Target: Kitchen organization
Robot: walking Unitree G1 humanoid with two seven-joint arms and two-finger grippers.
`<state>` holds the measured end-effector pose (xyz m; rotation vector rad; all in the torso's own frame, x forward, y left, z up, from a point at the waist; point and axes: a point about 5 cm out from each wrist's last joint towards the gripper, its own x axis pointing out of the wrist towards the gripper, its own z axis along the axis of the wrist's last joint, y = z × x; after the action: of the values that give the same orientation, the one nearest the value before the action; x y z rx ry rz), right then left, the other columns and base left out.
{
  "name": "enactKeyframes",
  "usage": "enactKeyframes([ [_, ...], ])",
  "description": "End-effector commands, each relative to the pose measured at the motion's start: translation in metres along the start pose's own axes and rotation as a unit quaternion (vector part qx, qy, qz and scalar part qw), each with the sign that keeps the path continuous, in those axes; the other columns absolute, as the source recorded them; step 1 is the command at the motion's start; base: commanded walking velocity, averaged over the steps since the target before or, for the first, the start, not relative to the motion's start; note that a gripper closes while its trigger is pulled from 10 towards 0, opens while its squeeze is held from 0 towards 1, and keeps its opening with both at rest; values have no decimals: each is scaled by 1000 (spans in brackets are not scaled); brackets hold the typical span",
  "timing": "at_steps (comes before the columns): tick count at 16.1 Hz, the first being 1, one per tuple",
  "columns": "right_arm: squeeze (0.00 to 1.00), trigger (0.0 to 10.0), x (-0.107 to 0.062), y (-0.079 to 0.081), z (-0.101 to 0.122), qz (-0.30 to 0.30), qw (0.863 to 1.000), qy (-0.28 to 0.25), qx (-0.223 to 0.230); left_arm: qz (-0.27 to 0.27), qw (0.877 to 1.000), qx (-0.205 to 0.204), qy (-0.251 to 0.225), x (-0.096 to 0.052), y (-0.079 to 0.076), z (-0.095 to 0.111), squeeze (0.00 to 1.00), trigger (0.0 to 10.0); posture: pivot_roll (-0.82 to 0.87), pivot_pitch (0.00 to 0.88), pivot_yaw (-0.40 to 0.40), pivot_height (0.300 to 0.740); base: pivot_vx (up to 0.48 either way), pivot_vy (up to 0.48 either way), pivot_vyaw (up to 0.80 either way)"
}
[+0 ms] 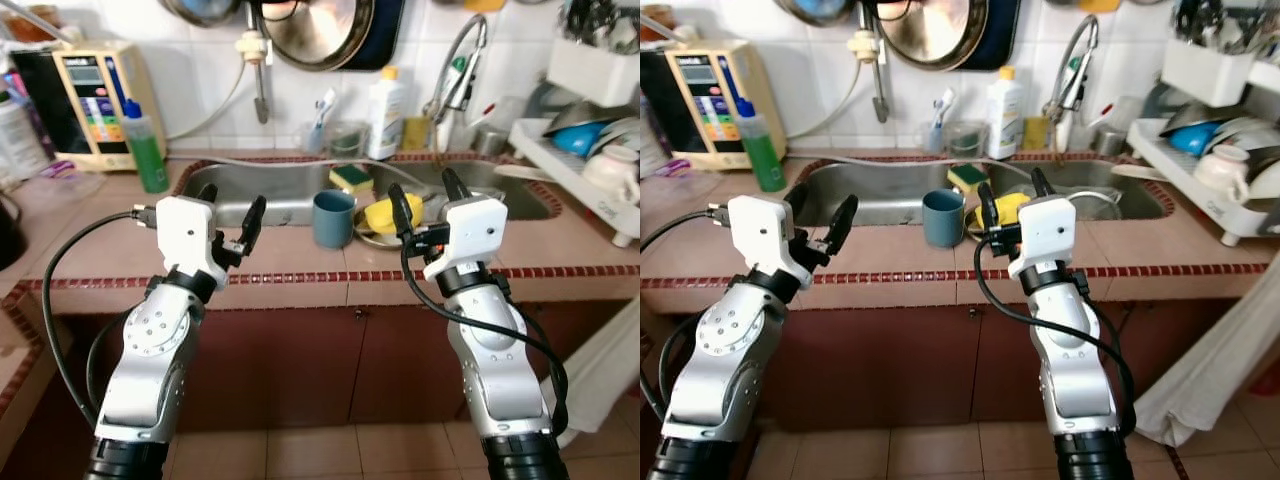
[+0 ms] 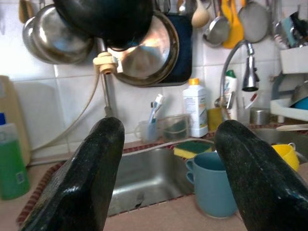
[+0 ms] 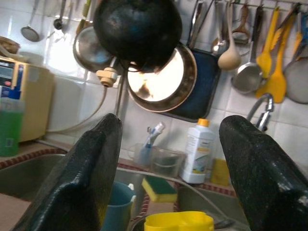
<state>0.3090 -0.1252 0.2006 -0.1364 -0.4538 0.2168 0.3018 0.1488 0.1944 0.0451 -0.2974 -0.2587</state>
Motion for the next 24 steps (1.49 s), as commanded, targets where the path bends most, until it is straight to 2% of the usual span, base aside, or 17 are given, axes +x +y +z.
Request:
enactKeyframes([
  [1,0,10000,3,-2,4,-3,1000,-8,-1,-5,1000,4,-8,1,0,5,0,10000,-82,14,9,740,0,-469,0],
  [4,0,10000,3,-3,4,-3,1000,-9,-1,-4,1000,7,4,1,-1,3,0,10000,-80,14,9,740,0,-156,0],
  [6,0,10000,3,-2,3,-2,1000,-8,-1,-2,1000,-15,6,1,-2,2,0,10000,-79,24,8,740,0,0,0],
  [10,0,10000,3,-4,3,-4,1000,-5,-3,-3,1000,-16,12,-2,-2,1,0,10000,-79,39,9,740,0,0,0],
  [15,0,10000,1,-6,2,-8,1000,-2,-6,-9,1000,-13,13,-5,4,1,0,10000,-82,53,12,740,0,0,0],
  [16,0,10000,1,-6,1,-9,1000,0,-6,-10,1000,0,13,-4,5,2,0,10000,-81,58,12,740,0,0,0],
  [24,0,10000,0,-8,-6,-26,999,16,16,-21,1000,10,20,-5,1,0,0,10000,-69,55,6,740,0,0,0],
])
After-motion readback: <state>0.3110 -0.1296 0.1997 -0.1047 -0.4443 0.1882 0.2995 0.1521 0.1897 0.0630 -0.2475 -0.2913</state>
